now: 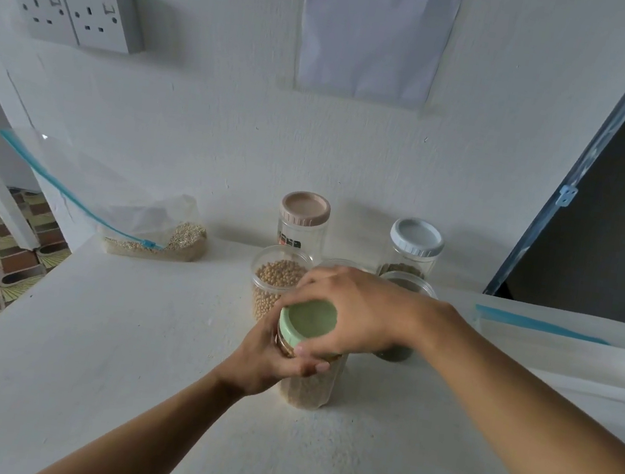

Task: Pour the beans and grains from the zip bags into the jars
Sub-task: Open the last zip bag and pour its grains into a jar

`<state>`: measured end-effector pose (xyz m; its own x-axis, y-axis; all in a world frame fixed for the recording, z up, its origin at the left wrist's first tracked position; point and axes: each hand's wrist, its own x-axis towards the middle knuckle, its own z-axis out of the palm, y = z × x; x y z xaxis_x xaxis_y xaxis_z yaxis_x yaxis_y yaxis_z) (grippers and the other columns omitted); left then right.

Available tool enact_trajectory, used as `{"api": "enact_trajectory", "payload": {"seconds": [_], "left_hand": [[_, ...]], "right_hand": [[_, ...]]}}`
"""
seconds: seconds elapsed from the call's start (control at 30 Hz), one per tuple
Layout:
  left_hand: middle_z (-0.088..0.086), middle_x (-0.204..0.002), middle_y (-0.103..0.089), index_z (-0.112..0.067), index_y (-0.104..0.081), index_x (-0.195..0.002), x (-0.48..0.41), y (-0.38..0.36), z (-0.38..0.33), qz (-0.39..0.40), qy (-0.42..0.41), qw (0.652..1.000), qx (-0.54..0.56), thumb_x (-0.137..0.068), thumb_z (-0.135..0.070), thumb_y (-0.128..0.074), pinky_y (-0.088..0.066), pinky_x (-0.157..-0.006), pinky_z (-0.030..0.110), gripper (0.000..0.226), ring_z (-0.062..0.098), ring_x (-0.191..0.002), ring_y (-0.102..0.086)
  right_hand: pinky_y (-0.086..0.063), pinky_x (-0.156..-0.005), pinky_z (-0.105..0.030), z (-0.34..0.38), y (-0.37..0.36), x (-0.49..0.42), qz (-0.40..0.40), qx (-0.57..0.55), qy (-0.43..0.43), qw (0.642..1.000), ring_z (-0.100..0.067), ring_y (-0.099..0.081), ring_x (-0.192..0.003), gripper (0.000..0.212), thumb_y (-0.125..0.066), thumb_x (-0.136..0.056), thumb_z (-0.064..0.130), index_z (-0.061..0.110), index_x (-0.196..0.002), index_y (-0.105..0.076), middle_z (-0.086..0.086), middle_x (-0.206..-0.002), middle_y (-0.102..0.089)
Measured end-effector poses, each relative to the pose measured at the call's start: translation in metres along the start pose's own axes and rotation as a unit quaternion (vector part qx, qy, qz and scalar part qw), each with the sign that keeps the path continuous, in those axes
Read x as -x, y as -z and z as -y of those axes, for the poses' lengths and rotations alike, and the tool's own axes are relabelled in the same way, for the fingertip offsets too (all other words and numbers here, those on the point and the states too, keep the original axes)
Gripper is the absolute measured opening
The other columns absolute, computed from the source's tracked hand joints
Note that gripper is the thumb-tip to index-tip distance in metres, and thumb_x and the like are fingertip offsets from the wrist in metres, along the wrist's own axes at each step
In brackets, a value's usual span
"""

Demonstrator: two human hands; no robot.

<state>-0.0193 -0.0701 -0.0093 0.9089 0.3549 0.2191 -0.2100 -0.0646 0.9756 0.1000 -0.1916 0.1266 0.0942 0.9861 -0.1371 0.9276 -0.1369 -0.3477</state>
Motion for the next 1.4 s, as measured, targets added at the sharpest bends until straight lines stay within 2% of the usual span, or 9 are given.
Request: {"api": "enact_trajectory", "payload": {"seconds": [0.33, 0.5, 0.6, 0.8, 0.93, 1.07, 1.13, 1.27, 1.4], "left_hand": [[0.019, -0.128, -0.064, 0.001, -0.05, -0.136, -0.002, 0.003, -0.002, 0.018, 0.002, 1.0, -0.021, -0.073, -0.015, -0.086, -0.051, -0.104, 0.046, 0.075, 0.036, -0.122, -0.061], [0.012, -0.126, -0.066, 0.002, -0.047, -0.137, -0.001, 0.002, -0.002, 0.001, 0.003, 1.0, -0.017, -0.071, -0.011, -0.085, -0.05, -0.098, 0.031, 0.078, 0.028, -0.12, -0.063], [-0.001, -0.124, -0.067, -0.002, -0.043, -0.137, 0.001, -0.002, -0.005, 0.012, -0.001, 1.0, -0.017, -0.069, -0.006, -0.083, -0.049, -0.095, 0.023, 0.079, 0.017, -0.117, -0.063], [0.013, -0.129, -0.064, 0.0, -0.049, -0.138, 0.0, -0.001, -0.008, 0.011, -0.023, 0.999, -0.019, -0.07, -0.017, -0.085, -0.05, -0.102, 0.035, 0.079, 0.032, -0.124, -0.06], [0.013, -0.13, -0.064, -0.005, -0.055, -0.136, -0.001, -0.002, -0.012, 0.021, -0.028, 0.999, -0.024, -0.069, -0.022, -0.089, -0.05, -0.101, 0.034, 0.077, 0.032, -0.124, -0.061], [0.007, -0.128, -0.065, -0.002, -0.048, -0.138, 0.0, -0.001, -0.009, -0.002, -0.02, 0.999, -0.03, -0.066, -0.019, -0.089, -0.049, -0.099, 0.029, 0.084, 0.025, -0.121, -0.062], [0.011, -0.128, -0.064, -0.003, -0.046, -0.138, -0.001, 0.0, -0.006, 0.0, -0.016, 0.999, -0.03, -0.065, -0.012, -0.09, -0.049, -0.101, 0.031, 0.085, 0.028, -0.122, -0.061], [0.004, -0.127, -0.065, 0.0, -0.044, -0.138, -0.002, 0.001, 0.0, 0.017, -0.012, 0.999, -0.034, -0.064, 0.014, -0.089, -0.05, -0.097, 0.025, 0.088, 0.022, -0.12, -0.062], [0.003, -0.127, -0.065, 0.003, -0.045, -0.137, -0.001, 0.0, -0.005, 0.021, -0.028, 0.999, -0.032, -0.065, -0.001, -0.09, -0.05, -0.097, 0.025, 0.085, 0.022, -0.119, -0.063]], "right_hand": [[-0.04, -0.074, -0.039, 0.007, -0.015, -0.002, -0.125, 0.205, -0.144, 0.96, -0.022, -0.057, -0.081, 0.099, -0.022, -0.074, 0.098, 0.019, -0.124, -0.055, -0.001, -0.087, -0.059], [-0.041, -0.105, -0.037, 0.001, -0.004, 0.001, -0.03, 0.048, -0.069, 0.996, -0.012, -0.047, -0.129, 0.086, -0.057, -0.075, 0.086, 0.043, -0.148, -0.041, 0.011, -0.141, -0.05], [-0.04, -0.1, -0.031, 0.001, -0.003, 0.0, 0.003, 0.0, -0.026, 1.0, -0.005, -0.046, -0.119, 0.067, -0.073, -0.077, 0.067, 0.048, -0.138, -0.053, 0.018, -0.122, -0.051], [-0.037, -0.075, -0.038, 0.007, -0.019, -0.011, -0.088, 0.178, -0.101, 0.975, -0.026, -0.061, -0.095, 0.081, -0.029, -0.079, 0.094, 0.028, -0.124, -0.048, -0.004, -0.108, -0.065], [-0.036, -0.074, -0.039, 0.006, -0.011, -0.015, -0.093, 0.184, -0.106, 0.973, -0.022, -0.058, -0.087, 0.073, -0.032, -0.074, 0.098, 0.031, -0.097, -0.049, 0.001, -0.099, -0.066], [-0.044, -0.096, -0.036, 0.006, 0.009, -0.005, 0.03, 0.07, -0.065, 0.995, -0.012, -0.052, -0.122, 0.08, -0.073, -0.068, 0.079, 0.048, -0.138, -0.048, 0.013, -0.13, -0.057], [-0.045, -0.098, -0.033, 0.006, 0.011, -0.002, 0.037, 0.063, -0.051, 0.996, -0.011, -0.051, -0.12, 0.081, -0.083, -0.066, 0.065, 0.049, -0.138, -0.048, 0.016, -0.122, -0.055], [-0.046, -0.082, -0.037, 0.016, -0.006, -0.006, -0.035, 0.145, -0.053, 0.987, -0.022, -0.059, -0.101, 0.074, -0.073, -0.067, 0.076, 0.04, -0.125, -0.046, 0.007, -0.104, -0.058], [-0.045, -0.081, -0.042, 0.02, -0.016, -0.01, -0.078, 0.228, -0.085, 0.967, -0.031, -0.062, -0.099, 0.078, -0.056, -0.075, 0.083, 0.037, -0.135, -0.04, -0.008, -0.112, -0.064]]}}
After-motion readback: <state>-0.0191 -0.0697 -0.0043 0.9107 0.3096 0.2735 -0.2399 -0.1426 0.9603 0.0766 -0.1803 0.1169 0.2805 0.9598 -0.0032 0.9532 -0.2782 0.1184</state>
